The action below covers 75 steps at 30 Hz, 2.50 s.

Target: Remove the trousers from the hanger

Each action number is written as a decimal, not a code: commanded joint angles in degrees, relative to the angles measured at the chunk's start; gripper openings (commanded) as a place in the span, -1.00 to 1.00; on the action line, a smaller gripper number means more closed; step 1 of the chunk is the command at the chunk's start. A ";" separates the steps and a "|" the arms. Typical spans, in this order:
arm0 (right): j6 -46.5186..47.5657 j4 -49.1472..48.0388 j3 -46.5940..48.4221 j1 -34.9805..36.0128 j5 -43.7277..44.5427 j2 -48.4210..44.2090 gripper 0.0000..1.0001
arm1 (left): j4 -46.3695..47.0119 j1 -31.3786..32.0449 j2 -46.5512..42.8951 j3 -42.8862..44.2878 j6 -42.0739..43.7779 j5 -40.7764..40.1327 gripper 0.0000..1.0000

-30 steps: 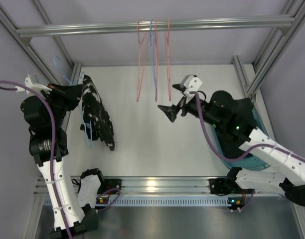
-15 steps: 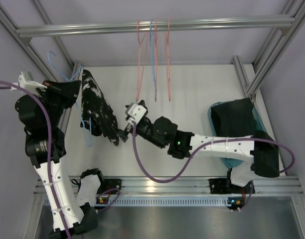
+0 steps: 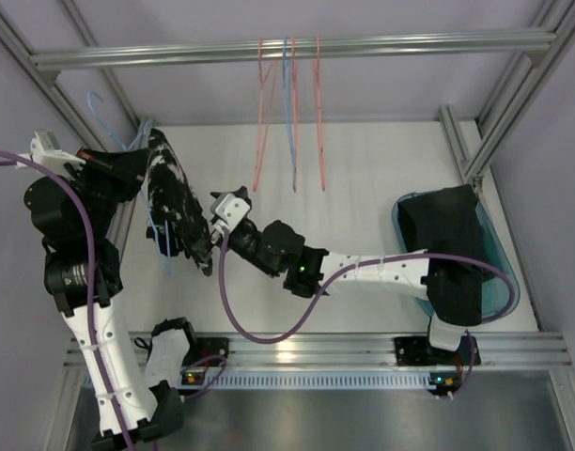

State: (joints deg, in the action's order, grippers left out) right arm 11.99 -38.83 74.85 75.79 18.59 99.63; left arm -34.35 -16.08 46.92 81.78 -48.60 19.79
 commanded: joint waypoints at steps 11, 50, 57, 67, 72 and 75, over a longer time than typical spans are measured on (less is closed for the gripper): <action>0.66 -9.07 6.27 2.70 2.31 8.02 0.99 | 10.35 -0.01 0.02 5.50 -0.97 0.16 -1.00; -0.12 -6.44 7.68 -6.35 -0.21 7.15 -0.21 | 10.27 -0.80 1.07 5.23 -2.46 2.53 -1.00; -0.74 -5.73 5.05 -7.67 -1.27 6.01 -0.12 | 10.35 -0.80 1.16 5.23 -2.47 2.53 -1.00; -0.65 -5.29 5.22 -8.20 -1.80 6.01 0.00 | 10.44 -0.80 1.42 5.32 -2.29 2.97 -1.00; -1.53 -5.03 4.08 -8.81 -1.89 5.40 0.02 | 10.44 -0.71 1.42 4.97 -2.20 3.24 -1.00; -1.62 -4.59 3.46 -9.08 -2.33 4.96 0.05 | 10.44 -0.71 1.25 4.71 -2.29 3.32 -1.00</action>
State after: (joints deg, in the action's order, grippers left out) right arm 11.35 -42.35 79.00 68.84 15.14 108.12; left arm -34.83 -16.49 49.67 84.86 -50.87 23.11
